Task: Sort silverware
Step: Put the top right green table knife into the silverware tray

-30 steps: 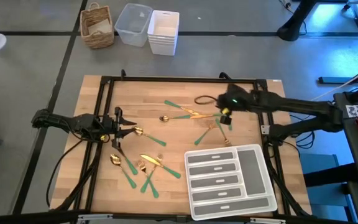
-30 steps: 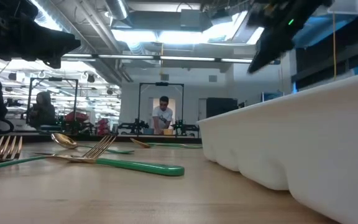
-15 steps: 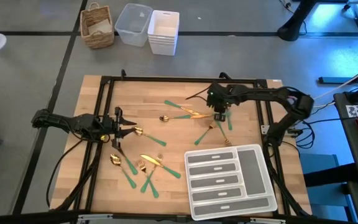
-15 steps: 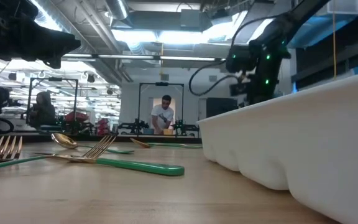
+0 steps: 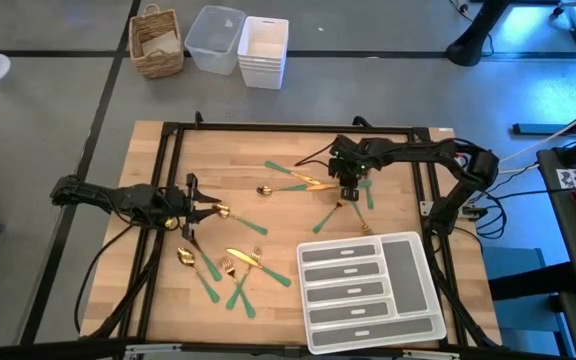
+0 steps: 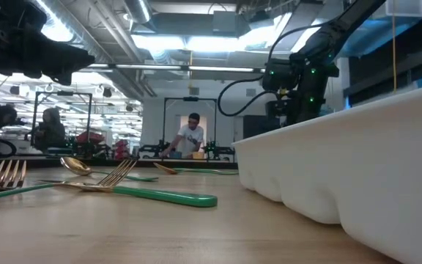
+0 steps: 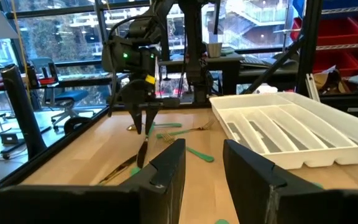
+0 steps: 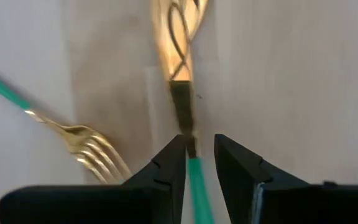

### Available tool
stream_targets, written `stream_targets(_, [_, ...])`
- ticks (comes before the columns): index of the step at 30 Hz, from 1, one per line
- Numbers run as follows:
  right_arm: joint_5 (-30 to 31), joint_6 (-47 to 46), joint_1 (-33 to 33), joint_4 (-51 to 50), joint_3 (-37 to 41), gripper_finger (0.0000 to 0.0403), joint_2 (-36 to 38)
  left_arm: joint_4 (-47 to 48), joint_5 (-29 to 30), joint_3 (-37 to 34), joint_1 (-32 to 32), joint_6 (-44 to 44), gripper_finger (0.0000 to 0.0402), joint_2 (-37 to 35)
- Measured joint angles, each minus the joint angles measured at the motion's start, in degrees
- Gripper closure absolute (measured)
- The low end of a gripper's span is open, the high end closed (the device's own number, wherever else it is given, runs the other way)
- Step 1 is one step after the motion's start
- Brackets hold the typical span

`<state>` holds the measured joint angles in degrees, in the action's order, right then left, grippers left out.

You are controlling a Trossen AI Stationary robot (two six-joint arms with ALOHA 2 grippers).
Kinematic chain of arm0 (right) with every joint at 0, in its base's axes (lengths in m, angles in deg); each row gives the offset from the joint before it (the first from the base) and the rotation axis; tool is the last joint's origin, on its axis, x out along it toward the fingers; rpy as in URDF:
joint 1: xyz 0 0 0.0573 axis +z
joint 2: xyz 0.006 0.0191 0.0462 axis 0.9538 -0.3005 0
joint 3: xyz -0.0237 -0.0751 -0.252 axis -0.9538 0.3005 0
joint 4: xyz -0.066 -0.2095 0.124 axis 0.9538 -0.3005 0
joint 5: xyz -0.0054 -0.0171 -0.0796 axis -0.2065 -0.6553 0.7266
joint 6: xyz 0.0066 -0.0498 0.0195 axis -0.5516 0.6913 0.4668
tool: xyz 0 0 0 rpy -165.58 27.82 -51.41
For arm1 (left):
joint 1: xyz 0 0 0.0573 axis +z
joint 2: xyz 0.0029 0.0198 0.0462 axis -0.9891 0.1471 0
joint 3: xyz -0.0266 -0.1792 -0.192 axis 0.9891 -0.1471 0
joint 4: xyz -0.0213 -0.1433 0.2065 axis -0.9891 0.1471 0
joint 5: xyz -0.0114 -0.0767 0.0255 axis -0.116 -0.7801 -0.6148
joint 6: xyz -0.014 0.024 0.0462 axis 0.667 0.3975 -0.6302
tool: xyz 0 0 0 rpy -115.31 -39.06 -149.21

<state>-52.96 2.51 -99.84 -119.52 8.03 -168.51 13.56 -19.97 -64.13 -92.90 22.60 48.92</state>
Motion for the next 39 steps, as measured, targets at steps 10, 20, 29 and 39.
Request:
stream_targets(10, [0.08,0.62,0.00,-0.03,0.00,0.0315,0.00,0.01,0.00,0.00,0.00,0.00,0.0300,-0.02])
stream_targets(20, [0.12,0.12,0.00,-0.27,0.00,0.0266,0.02,0.01,0.00,0.00,0.00,0.00,0.0300,-0.02])
stream_targets(29, [1.32,0.05,0.00,-0.13,0.00,0.0265,-3.25,0.01,0.00,0.00,0.00,0.00,0.0300,-0.02])
stream_targets(39, [4.55,-0.01,0.00,0.15,-0.20,0.0274,-5.40,0.02,0.02,0.00,-0.01,-0.36,0.0300,-0.02])
